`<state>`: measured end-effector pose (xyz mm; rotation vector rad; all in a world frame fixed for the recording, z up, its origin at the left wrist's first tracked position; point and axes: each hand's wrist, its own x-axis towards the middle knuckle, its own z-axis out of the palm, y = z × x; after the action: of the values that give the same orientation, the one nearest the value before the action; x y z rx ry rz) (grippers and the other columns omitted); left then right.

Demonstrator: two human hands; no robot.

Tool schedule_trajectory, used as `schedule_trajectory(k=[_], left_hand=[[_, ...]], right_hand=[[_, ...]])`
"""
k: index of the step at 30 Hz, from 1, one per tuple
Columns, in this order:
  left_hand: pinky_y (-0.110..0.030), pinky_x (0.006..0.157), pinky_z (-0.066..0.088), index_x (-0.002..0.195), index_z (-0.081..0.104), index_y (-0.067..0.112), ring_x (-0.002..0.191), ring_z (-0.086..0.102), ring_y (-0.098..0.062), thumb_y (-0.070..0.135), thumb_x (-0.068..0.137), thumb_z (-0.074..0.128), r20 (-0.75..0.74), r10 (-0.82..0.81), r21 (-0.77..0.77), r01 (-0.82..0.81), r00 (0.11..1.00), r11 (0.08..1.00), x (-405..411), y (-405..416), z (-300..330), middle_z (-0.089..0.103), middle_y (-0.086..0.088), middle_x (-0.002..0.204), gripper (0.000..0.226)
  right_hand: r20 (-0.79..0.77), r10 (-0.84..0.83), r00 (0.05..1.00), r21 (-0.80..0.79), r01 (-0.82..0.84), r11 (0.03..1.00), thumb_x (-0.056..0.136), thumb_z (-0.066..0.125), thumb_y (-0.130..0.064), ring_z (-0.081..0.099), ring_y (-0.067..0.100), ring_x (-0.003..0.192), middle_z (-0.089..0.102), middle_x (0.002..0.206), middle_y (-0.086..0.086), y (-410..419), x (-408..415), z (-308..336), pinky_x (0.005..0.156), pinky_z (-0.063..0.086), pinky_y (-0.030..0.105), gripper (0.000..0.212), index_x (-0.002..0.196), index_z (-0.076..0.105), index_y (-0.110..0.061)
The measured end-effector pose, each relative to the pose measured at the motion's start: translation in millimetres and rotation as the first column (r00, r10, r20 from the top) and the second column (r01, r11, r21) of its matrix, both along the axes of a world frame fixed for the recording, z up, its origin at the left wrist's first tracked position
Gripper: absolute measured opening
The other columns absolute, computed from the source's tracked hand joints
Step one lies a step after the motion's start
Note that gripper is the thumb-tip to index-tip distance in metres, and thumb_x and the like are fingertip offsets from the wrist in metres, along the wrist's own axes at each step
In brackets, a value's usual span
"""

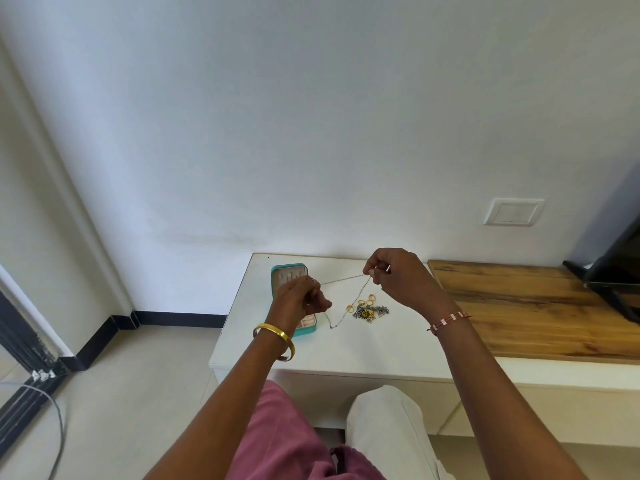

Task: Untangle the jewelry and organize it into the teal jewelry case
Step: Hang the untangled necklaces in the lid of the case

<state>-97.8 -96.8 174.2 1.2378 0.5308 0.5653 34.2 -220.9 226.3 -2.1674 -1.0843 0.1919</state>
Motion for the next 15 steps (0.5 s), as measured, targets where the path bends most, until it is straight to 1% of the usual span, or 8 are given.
schedule_trajectory(k=[2,5,8,11,12,13,14,15], left_hand=[[-0.025,0.057,0.056,0.060,0.045,0.007,0.045,0.057,-0.017,0.008,0.092,0.040,0.067,0.010,-0.171,0.002,0.998,0.985,-0.8,0.5,2.3,0.050,-0.001,0.042,0.032],[-0.028,0.055,0.054,0.058,0.040,0.010,0.037,0.047,-0.015,0.012,0.092,0.040,0.164,0.023,-0.336,0.034,0.986,0.941,0.5,4.6,7.8,0.041,0.001,0.039,0.034],[-0.025,0.052,0.046,0.059,0.039,0.013,0.034,0.039,-0.012,0.019,0.093,0.040,0.187,0.054,-0.430,0.032,0.981,0.902,-0.8,12.5,11.9,0.037,0.003,0.038,0.035],[-0.022,0.049,0.037,0.062,0.043,0.014,0.034,0.033,-0.010,0.021,0.093,0.041,0.184,0.084,-0.486,0.016,0.979,0.874,-4.5,19.0,9.1,0.035,0.004,0.040,0.032],[-0.019,0.045,0.035,0.063,0.045,0.014,0.035,0.031,-0.009,0.020,0.093,0.041,0.193,0.093,-0.506,0.017,0.977,0.863,-5.6,20.3,6.7,0.035,0.004,0.041,0.031],[-0.017,0.042,0.033,0.065,0.046,0.014,0.035,0.030,-0.009,0.020,0.093,0.040,0.203,0.104,-0.529,0.020,0.974,0.848,-6.3,21.1,3.9,0.035,0.004,0.042,0.029],[-0.015,0.040,0.031,0.067,0.047,0.014,0.034,0.030,-0.009,0.019,0.093,0.040,0.212,0.114,-0.553,0.023,0.971,0.833,-6.7,21.7,0.7,0.036,0.004,0.042,0.028],[-0.014,0.039,0.030,0.069,0.048,0.013,0.034,0.030,-0.008,0.018,0.093,0.040,0.216,0.122,-0.575,0.025,0.969,0.818,-6.9,22.0,-2.3,0.037,0.004,0.043,0.026]], right_hand=[[0.024,-0.054,0.998,-0.027,0.055,0.998,0.087,0.045,-0.001,0.052,0.012,0.068,0.053,0.071,-0.012,-0.1,7.6,-11.4,0.058,0.038,0.022,0.021,0.080,0.059,-0.015],[-0.015,-0.145,0.989,-0.099,0.143,0.985,0.086,0.041,0.000,0.051,0.010,0.064,0.057,0.079,-0.002,-2.8,18.2,-34.0,0.056,0.038,0.023,0.023,0.075,0.052,-0.016],[-0.192,-0.207,0.959,-0.115,0.188,0.976,0.086,0.039,-0.005,0.051,0.015,0.065,0.057,0.079,0.006,-9.7,22.8,-54.5,0.058,0.037,0.027,0.019,0.071,0.047,-0.012],[-0.413,-0.212,0.886,-0.054,0.208,0.977,0.087,0.035,-0.009,0.048,0.019,0.065,0.054,0.076,0.011,-13.2,18.9,-64.6,0.061,0.039,0.029,0.019,0.072,0.047,-0.007],[-0.514,-0.188,0.837,-0.002,0.218,0.976,0.087,0.034,-0.008,0.050,0.020,0.065,0.055,0.074,0.012,-13.1,17.1,-66.1,0.062,0.041,0.029,0.022,0.069,0.047,-0.007],[-0.630,-0.140,0.764,0.070,0.236,0.969,0.086,0.033,-0.006,0.052,0.021,0.064,0.056,0.072,0.012,-12.8,15.7,-67.6,0.062,0.044,0.030,0.025,0.066,0.047,-0.008],[-0.749,-0.055,0.660,0.157,0.257,0.953,0.085,0.032,-0.005,0.053,0.022,0.064,0.057,0.069,0.012,-12.6,14.2,-69.1,0.063,0.045,0.032,0.028,0.062,0.046,-0.009],[-0.850,0.064,0.522,0.247,0.288,0.925,0.083,0.032,-0.005,0.055,0.024,0.065,0.058,0.067,0.012,-12.7,12.5,-70.6,0.065,0.046,0.034,0.029,0.057,0.046,-0.009]])
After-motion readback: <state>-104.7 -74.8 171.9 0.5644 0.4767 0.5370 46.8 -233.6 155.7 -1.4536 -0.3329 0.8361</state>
